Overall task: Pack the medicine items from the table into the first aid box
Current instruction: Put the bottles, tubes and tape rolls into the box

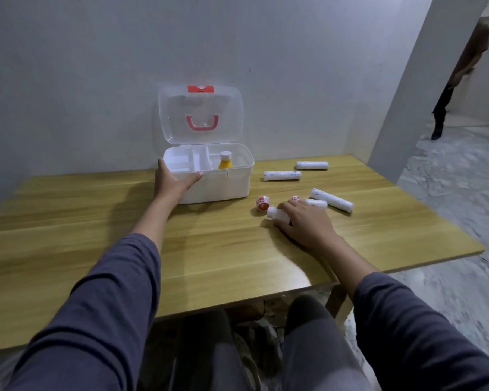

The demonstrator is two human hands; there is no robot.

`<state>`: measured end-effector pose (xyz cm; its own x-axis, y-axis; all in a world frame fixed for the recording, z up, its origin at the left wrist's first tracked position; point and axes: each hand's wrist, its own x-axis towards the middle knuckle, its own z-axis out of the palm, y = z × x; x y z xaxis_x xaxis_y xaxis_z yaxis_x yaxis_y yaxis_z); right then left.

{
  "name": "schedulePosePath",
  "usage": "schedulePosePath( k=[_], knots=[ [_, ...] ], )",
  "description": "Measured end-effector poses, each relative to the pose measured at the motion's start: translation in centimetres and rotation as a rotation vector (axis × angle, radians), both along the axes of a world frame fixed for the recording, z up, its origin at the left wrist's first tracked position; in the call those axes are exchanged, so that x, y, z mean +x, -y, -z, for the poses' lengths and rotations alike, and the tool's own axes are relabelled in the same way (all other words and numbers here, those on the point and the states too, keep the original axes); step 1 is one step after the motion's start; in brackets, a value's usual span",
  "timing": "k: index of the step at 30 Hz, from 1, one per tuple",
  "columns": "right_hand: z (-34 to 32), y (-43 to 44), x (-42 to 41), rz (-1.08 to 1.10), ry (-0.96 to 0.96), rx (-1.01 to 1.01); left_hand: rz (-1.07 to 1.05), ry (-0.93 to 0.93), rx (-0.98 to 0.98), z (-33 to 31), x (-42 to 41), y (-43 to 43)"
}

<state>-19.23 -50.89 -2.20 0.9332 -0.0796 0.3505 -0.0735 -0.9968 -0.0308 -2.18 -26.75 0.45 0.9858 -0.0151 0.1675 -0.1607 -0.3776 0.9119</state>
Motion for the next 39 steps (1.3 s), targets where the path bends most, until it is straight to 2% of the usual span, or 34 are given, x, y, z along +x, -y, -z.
schedulePosePath(
  k=[2, 6, 11, 14, 17, 23, 28, 30, 33, 39],
  knots=[
    [-0.4, -0.1, 0.2, -0.011, 0.05, 0.113, -0.001, 0.002, -0.002, 0.0, 0.0, 0.0],
    [-2.7, -0.5, 1.7, -0.118, 0.272, 0.48, 0.001, 0.009, -0.019, 0.2, 0.1, -0.1],
    [-7.4, -2.0, 5.3, -0.239, 0.493, 0.764, 0.001, 0.013, -0.03, 0.4, 0.0, -0.2],
    [-10.1, -3.1, 7.3, -0.281, 0.55, 0.941, 0.017, 0.004, -0.023, 0.4, 0.0, -0.4],
    [-11.0, -3.7, 9.2, -0.319, 0.506, 1.013, 0.028, 0.005, -0.014, 0.4, -0.1, -0.5],
    [-9.4, -4.5, 11.6, -0.331, 0.329, 1.022, 0.022, -0.004, -0.004, 0.2, -0.5, -0.6],
    [-8.0, -4.3, 12.6, -0.269, 0.181, 0.94, 0.018, 0.019, 0.007, 0.6, -0.3, -0.5],
    [-7.6, -4.0, 13.1, -0.225, 0.131, 0.848, 0.013, 0.033, 0.008, 0.7, -0.1, -0.4],
    [-7.1, -3.9, 13.5, -0.183, 0.13, 0.71, 0.01, 0.052, 0.004, 0.7, -0.1, -0.5],
    [-8.2, -3.8, 13.7, -0.17, 0.086, 0.697, 0.014, 0.062, 0.002, 0.7, 0.0, -0.5]
  ],
)
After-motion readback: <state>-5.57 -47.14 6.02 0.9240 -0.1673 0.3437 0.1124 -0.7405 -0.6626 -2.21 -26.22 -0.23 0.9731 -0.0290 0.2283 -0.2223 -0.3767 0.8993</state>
